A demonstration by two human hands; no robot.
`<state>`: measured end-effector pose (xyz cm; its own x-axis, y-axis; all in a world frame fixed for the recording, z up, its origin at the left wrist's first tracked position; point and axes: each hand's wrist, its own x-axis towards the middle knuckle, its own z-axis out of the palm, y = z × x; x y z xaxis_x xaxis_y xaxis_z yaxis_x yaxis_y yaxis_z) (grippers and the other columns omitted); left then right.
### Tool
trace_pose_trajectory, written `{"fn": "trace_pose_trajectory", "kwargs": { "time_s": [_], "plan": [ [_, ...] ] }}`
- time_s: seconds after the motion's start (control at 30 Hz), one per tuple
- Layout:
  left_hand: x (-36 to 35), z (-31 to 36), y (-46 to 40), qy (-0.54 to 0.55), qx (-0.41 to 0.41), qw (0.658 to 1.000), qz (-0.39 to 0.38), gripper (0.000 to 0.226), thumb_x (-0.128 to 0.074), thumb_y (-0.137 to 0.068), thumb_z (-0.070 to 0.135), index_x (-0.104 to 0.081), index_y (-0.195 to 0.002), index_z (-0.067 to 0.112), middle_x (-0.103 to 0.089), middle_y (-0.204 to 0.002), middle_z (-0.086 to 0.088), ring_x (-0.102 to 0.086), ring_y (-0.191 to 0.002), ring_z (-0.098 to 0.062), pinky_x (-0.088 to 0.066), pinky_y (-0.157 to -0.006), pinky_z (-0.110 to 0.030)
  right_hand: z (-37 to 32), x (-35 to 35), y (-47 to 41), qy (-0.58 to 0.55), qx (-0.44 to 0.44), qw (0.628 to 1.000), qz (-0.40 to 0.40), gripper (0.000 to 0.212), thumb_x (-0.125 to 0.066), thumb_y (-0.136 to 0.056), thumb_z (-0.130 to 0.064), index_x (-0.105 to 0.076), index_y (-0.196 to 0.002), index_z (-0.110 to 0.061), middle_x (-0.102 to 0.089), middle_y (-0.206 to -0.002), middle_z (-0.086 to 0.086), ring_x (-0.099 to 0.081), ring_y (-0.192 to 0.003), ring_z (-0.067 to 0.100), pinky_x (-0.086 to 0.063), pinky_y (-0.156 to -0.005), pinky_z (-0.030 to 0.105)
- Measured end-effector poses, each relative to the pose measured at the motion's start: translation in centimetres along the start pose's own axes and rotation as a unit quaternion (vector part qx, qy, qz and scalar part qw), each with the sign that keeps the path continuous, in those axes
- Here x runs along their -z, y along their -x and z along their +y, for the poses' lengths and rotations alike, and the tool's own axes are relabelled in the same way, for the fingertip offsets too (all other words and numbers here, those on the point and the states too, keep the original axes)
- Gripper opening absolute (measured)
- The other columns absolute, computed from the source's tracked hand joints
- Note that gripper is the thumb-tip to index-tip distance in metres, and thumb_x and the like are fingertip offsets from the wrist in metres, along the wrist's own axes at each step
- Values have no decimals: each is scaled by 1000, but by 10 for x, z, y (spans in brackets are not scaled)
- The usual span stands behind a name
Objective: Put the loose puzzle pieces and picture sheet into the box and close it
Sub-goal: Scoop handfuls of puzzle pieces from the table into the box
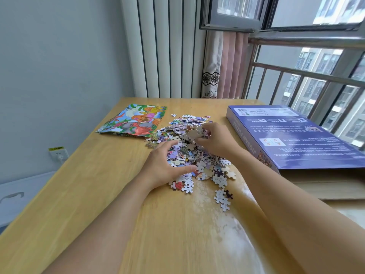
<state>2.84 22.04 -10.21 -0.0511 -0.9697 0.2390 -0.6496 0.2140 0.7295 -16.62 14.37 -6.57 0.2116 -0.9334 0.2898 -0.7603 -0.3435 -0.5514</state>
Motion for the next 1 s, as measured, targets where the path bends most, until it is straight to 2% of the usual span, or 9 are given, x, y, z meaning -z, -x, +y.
{"fn": "trace_pose_trajectory", "kwargs": {
  "time_s": [0.13, 0.23, 0.3, 0.4, 0.6, 0.7, 0.8, 0.9, 1.0],
  "plan": [
    [0, 1, 0, 0, 4, 1000, 2, 99, -83, -57, 67, -46, -143, 35, -42, -150, 12, -42, -131, -5, -34, -98, -21, 2, 21, 10, -117, -22, 993, -5, 25, -75, -87, -20, -60, -68, -25, -62, -62, -2, -48, -50, 12, -40, -51, 26],
    [0, 3, 1, 2, 5, 1000, 6, 98, -84, -57, 66, -47, -142, 34, -43, -149, 11, -42, -129, -4, -34, -97, -21, 5, 33, 17, -236, -58, 970, -22, 10, -76, -86, -21, -74, -93, -15, -74, -92, 21, -56, -64, 29, -49, -59, 37],
    [0, 4, 1, 5, 4, 1000, 11, 96, -84, -57, 65, -49, -140, 33, -45, -147, 11, -41, -123, 0, -33, -97, -20, 8, 38, 22, -299, -88, 949, -49, 12, -77, -86, -20, -76, -97, -16, -75, -100, 17, -54, -73, 27, -46, -66, 39],
    [1, 4, 3, 7, 7, 1000, 12, 95, -84, -56, 65, -50, -139, 33, -45, -146, 11, -40, -120, 3, -32, -99, -20, 14, 40, 28, -361, -136, 920, -67, 8, -75, -86, -19, -76, -94, -18, -75, -101, 6, -56, -84, 24, -43, -77, 38],
    [1, 5, 4, 3, 11, 1000, 11, 95, -83, -55, 66, -50, -139, 34, -46, -145, 11, -41, -121, 2, -34, -99, -21, 9, 40, 43, -477, -177, 861, -7, 8, -64, -95, -11, -70, -89, -10, -69, -92, -3, -62, -76, 14, -51, -68, 30],
    [1, 7, 5, -1, 8, 1000, 15, 93, -84, -57, 64, -51, -139, 34, -46, -145, 11, -40, -120, 2, -33, -98, -22, 10, 42, 45, -473, -191, 860, 22, 12, -63, -96, -13, -68, -85, -12, -63, -74, -13, -52, -75, 12, -46, -80, 32],
    [1, 8, 6, -13, 3, 1000, 15, 91, -83, -58, 64, -52, -138, 34, -45, -145, 10, -39, -120, 2, -33, -99, -22, 9, 46, 49, -464, -171, 868, 35, 16, -65, -93, -11, -67, -78, -16, -63, -60, -20, -48, -69, 10, -40, -77, 28],
    [1, 8, 7, -27, -10, 999, 30, 85, -83, -59, 62, -56, -134, 32, -46, -143, 10, -39, -120, 2, -32, -100, -21, 7, 45, 52, -464, -154, 872, 31, 17, -68, -90, -9, -69, -76, -18, -68, -69, -15, -57, -73, 9, -46, -80, 29],
    [0, 12, 7, -21, -43, 994, 99, 75, -78, -65, 62, -61, -129, 25, -49, -138, 10, -42, -124, -1, -33, -104, -22, 7, 45, 52, -558, -161, 814, -3, 15, -64, -92, -4, -68, -79, -11, -70, -88, 5, -68, -87, 27, -57, -89, 43]
  ]
}}
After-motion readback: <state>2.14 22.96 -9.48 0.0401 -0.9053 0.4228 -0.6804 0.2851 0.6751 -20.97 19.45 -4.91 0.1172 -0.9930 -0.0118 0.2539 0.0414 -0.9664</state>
